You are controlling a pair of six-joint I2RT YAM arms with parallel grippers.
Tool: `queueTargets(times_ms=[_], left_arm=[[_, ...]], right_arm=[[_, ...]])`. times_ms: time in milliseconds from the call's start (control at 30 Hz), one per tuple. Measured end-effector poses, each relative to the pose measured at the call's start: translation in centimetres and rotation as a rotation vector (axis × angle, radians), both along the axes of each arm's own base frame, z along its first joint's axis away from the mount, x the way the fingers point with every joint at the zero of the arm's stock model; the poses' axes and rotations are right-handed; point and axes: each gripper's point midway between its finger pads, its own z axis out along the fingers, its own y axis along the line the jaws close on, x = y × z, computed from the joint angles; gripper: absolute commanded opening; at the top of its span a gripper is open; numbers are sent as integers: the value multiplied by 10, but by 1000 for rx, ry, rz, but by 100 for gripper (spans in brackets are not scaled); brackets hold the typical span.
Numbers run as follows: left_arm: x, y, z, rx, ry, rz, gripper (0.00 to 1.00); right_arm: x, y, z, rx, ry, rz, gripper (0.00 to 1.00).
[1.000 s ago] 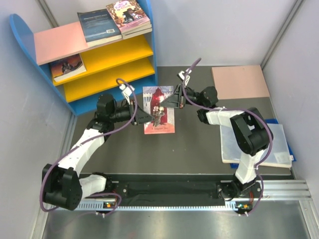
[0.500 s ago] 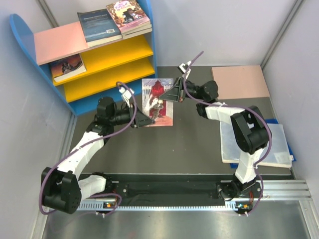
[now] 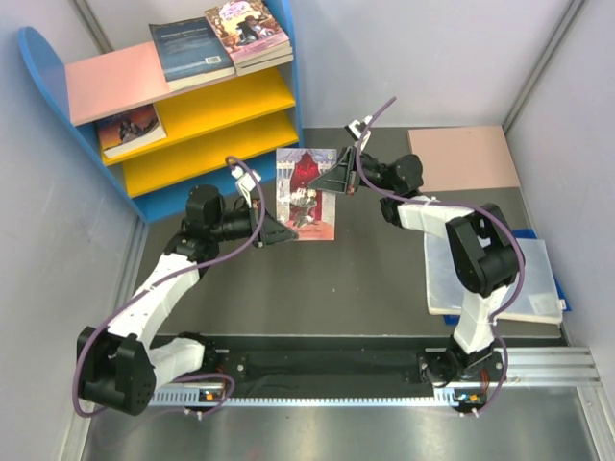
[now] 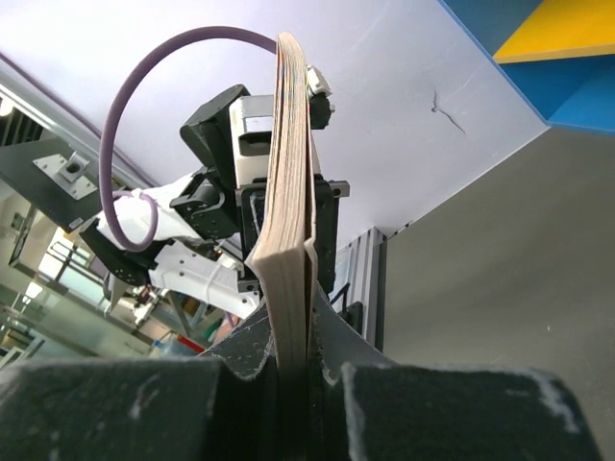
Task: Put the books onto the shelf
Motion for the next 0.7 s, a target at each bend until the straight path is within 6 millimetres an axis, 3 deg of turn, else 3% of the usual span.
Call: queueTargets(times_ms=[67,100,233,367,467,700], left_arm=[[0,0,0,1,2,0,0],[0,0,0,2,4,-1,0],[1,1,5,18,19,11,0],[10,5,33,52,-31,49,0],[21,10,68,80,-128,93,0],[35,22,178,87,-373,204,0]], right_arm=[[0,0,0,0,4,1,21],[0,0,0,-1,10,3,36],[0,-1,0,2,31,6,71],[0,-4,-6,-4,67,5,99],[0,-9,-20,-22,104,-8,100],[-15,-29,-45,-62,121,-54,100]])
